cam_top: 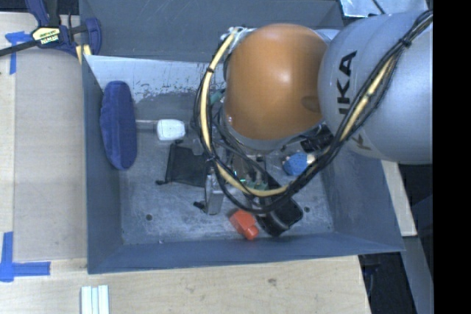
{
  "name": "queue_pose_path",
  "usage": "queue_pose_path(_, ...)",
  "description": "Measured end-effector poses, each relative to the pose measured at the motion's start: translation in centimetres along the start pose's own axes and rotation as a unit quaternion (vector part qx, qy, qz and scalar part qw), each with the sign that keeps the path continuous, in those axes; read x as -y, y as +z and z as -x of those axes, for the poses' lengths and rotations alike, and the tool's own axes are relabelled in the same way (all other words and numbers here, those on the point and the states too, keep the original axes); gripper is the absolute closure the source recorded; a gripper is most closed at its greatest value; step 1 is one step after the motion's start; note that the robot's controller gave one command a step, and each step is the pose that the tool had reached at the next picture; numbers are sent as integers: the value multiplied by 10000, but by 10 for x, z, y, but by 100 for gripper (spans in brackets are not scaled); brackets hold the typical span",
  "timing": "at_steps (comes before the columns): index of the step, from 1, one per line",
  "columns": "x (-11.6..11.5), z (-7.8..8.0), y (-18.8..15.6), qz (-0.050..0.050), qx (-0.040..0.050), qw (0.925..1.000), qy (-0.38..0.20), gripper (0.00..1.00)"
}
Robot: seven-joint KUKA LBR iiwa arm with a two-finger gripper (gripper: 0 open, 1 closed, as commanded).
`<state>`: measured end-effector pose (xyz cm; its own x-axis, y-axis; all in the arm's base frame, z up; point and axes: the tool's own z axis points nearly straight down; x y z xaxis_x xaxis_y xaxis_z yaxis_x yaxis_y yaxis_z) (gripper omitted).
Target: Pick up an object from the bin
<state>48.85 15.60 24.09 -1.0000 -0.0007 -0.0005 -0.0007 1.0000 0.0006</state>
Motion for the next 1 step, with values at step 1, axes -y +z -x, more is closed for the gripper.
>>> queue_pose_path(1, 53, 85, 175, -10, -4, 9997, -235, 0)
